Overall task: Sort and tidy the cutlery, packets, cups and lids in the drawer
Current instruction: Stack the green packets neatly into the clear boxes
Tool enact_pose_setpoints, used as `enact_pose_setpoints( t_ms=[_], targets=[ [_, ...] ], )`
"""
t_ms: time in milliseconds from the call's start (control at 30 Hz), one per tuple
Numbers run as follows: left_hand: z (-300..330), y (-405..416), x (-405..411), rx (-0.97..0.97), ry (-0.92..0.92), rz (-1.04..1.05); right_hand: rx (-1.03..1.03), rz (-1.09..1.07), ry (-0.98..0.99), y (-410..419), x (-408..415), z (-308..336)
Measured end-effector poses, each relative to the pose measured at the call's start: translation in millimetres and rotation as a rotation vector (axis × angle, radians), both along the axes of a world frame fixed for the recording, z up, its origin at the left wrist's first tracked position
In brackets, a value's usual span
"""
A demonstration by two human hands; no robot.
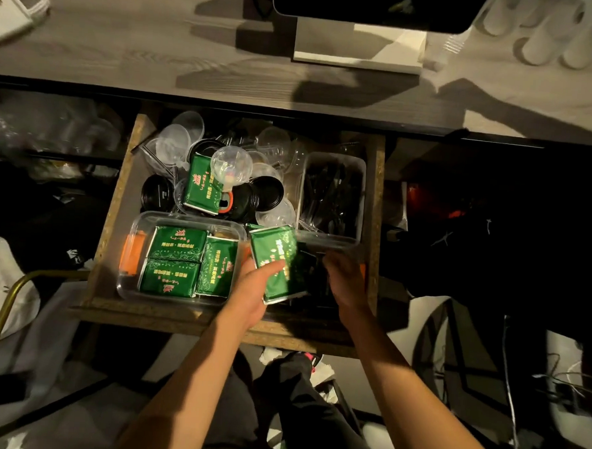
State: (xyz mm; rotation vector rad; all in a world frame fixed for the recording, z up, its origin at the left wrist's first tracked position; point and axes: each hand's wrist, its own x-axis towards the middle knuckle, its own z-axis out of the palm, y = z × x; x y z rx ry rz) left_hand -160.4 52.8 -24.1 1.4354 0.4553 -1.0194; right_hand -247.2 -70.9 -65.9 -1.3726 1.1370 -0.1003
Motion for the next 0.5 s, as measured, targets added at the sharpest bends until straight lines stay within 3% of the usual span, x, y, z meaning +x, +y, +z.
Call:
enact_pose_setpoints(
  t_ms=[100, 200, 500],
  targets=[
    [-1, 13, 16, 0.016, -0.099, 0.018, 0.037, 0.155, 0.221, 1, 2, -23],
    [-6, 25, 27, 0.052, -0.173, 0.003, 0.039, 0.225, 0.32, 9, 8, -42],
    [-11, 37, 25, 0.029, -0.069, 0.023, -0.244, 0.347, 0.53, 19, 10, -66]
  ],
)
